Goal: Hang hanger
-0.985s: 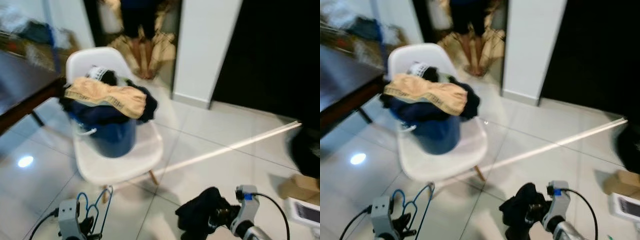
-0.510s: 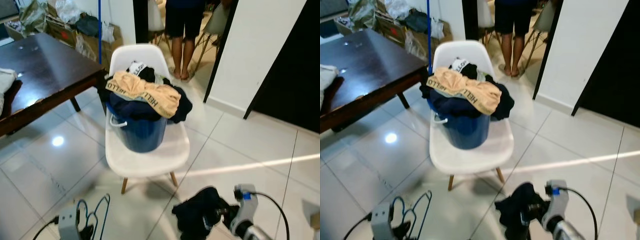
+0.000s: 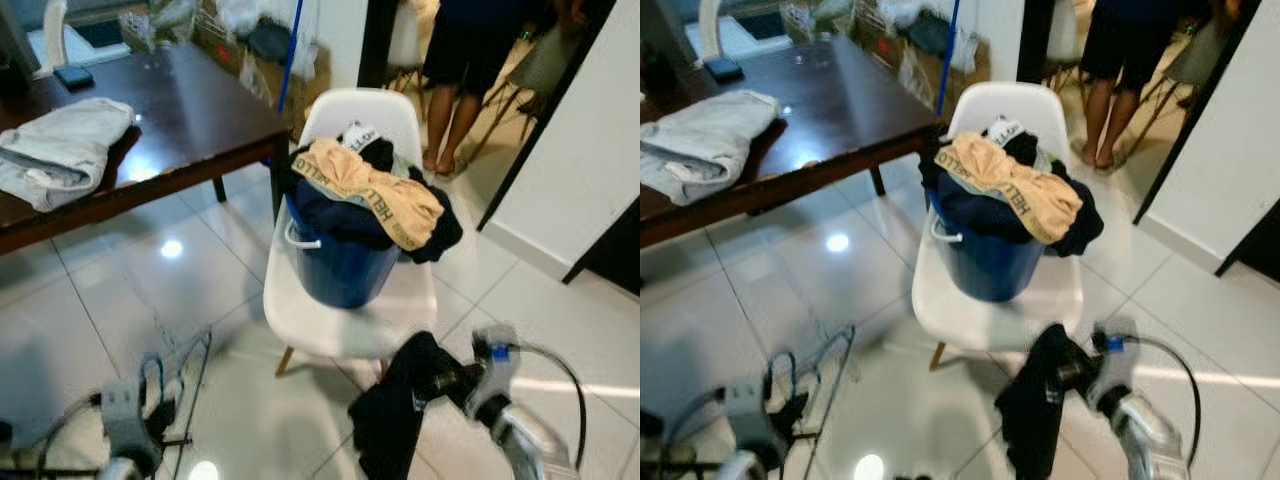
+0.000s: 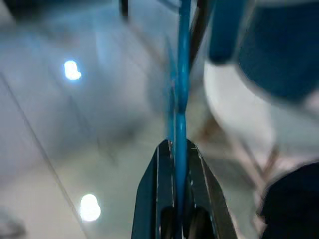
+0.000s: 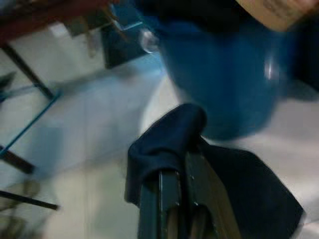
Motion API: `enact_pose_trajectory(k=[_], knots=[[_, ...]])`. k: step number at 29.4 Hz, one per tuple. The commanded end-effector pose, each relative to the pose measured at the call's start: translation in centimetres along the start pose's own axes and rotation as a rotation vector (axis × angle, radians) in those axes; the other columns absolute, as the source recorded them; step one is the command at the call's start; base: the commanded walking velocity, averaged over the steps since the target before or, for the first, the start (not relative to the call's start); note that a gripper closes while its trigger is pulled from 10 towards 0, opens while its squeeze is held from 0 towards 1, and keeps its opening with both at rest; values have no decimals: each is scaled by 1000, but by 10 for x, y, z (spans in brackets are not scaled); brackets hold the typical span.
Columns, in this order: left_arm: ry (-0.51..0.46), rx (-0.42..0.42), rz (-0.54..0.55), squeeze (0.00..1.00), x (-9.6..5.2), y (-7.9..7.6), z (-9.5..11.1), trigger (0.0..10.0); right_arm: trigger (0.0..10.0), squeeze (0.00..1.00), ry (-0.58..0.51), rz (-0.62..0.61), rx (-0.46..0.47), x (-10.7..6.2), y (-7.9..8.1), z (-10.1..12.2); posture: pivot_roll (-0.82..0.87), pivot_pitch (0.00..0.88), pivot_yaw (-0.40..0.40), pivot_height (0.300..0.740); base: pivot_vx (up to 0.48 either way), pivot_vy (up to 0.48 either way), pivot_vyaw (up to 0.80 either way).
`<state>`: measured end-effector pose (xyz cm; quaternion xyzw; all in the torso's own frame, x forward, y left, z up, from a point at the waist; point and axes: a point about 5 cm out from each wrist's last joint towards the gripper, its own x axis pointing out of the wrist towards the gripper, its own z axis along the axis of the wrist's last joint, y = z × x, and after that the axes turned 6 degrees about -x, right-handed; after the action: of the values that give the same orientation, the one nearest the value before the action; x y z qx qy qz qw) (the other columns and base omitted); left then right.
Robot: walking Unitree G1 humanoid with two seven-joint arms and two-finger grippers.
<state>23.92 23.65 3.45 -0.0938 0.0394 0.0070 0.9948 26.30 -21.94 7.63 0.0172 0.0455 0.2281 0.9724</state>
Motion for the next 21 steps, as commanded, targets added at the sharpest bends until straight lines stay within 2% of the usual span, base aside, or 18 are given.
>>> enact_pose_trajectory(k=[1, 2, 3, 4, 5, 7, 10, 13, 15, 19, 21], knots=[[-29, 16, -26, 0, 3, -8, 15, 10000, 10000, 0, -29, 54, 19, 1, 7, 9, 6, 155, -22, 740, 0, 0, 656], [-111, 21, -61, 0, 4, -24, 44, 10000, 10000, 0, -80, 151, 20, 2, 21, 29, 5, 154, -20, 740, 0, 0, 656], [-111, 21, -61, 0, 4, -24, 44, 10000, 10000, 0, -80, 151, 20, 2, 21, 29, 5, 154, -20, 740, 0, 0, 656], [-171, 28, -87, 0, 3, -40, 65, 10000, 10000, 0, -114, 251, 21, 0, 34, 43, 2, 151, -18, 740, 0, 0, 650], [-203, 31, -99, 0, 2, -49, 76, 10000, 10000, 0, -129, 315, 23, -2, 43, 51, 3, 150, -17, 740, 0, 0, 650], [-203, 31, -99, 0, 2, -49, 76, 10000, 10000, 0, -129, 315, 23, -2, 43, 51, 3, 150, -17, 740, 0, 0, 650], [-264, -8, -90, 0, 4, -84, 95, 10000, 10000, 0, -164, 484, 23, 0, 66, 69, 10, 143, -13, 740, 0, 0, 650], [-272, -21, -92, 0, 4, -93, 99, 10000, 10000, 0, -173, 513, 24, 2, 72, 74, 10, 143, -13, 740, 0, 0, 650], [-250, -48, -114, 0, 0, -112, 103, 10000, 10000, 0, -201, 557, 42, 8, 88, 84, 22, 147, -12, 740, 0, 0, 650], [-223, -34, -122, 0, -5, -117, 105, 10000, 10000, 0, -219, 556, 55, 16, 98, 89, 32, 150, -14, 740, 0, 0, 650], [-223, -34, -122, 0, -5, -117, 105, 10000, 10000, 0, -219, 556, 55, 16, 98, 89, 32, 150, -14, 740, 0, 0, 650]])
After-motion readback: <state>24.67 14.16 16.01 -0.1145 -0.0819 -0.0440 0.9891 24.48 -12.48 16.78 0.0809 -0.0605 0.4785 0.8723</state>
